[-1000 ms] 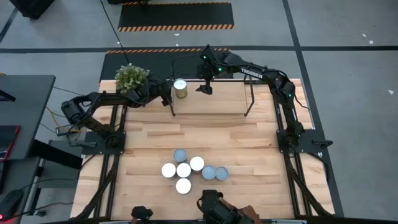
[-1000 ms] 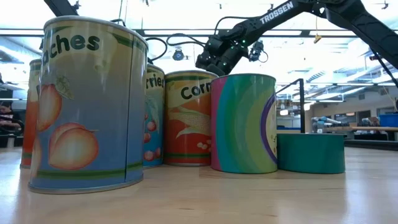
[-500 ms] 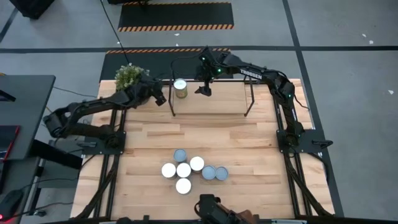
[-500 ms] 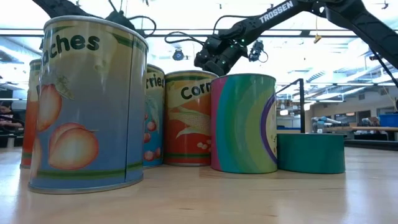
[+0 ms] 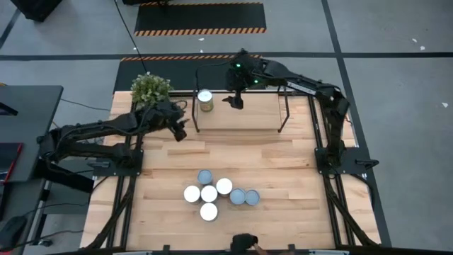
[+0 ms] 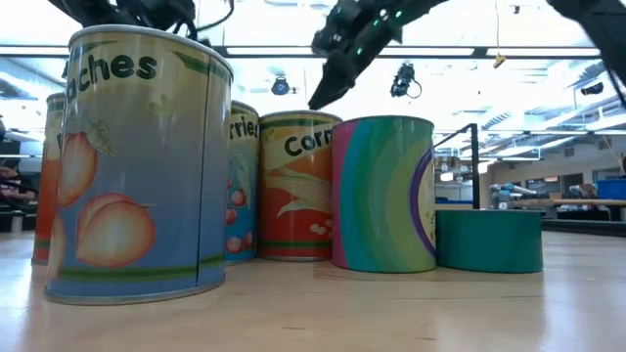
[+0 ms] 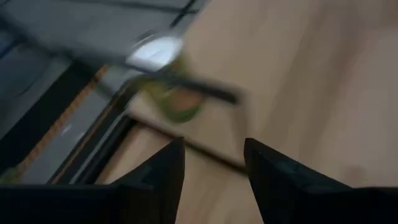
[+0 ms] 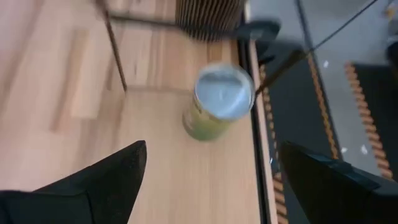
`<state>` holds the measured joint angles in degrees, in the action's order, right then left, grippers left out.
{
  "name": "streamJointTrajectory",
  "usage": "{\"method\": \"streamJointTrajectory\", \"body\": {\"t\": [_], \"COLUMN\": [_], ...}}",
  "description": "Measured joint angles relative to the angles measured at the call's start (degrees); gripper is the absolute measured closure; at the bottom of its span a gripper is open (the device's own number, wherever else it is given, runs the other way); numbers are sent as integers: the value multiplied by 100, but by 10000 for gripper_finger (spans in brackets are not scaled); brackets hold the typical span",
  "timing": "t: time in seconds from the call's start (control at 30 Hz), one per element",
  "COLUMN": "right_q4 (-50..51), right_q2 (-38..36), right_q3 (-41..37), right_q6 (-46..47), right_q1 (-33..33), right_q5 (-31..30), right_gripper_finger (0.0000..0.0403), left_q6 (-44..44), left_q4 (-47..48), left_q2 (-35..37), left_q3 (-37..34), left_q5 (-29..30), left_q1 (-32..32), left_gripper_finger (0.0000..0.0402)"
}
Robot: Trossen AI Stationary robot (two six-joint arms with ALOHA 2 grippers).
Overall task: Pick and place cans onto a shelf
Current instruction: Adjust the canned pineapple
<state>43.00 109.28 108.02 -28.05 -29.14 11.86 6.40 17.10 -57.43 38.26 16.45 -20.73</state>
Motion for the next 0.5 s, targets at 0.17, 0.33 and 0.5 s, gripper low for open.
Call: {"method": "streamJointTrajectory", "body": {"t": [0.17,0.33,0.5], "right_q4": [-780,-2413,-3972], "right_q2": [-848,-1773,-2351], "right_q3": [-1238,-2898,-4188], "right_q6": [106,128,249], "right_q1": [274,613,892], "right_q5": [-75,-124,-138], "right_gripper_finger": [29,29,29], "left_q6": [-356,-1041,-1713], "left_q4": [183,1099,1919], "left_q2": [59,4,7], "left_q3": [45,464,877], "left_q5": [-35,-9,-443], "left_q1": [798,1413,1951], "left_gripper_finger": [219,179,148]}}
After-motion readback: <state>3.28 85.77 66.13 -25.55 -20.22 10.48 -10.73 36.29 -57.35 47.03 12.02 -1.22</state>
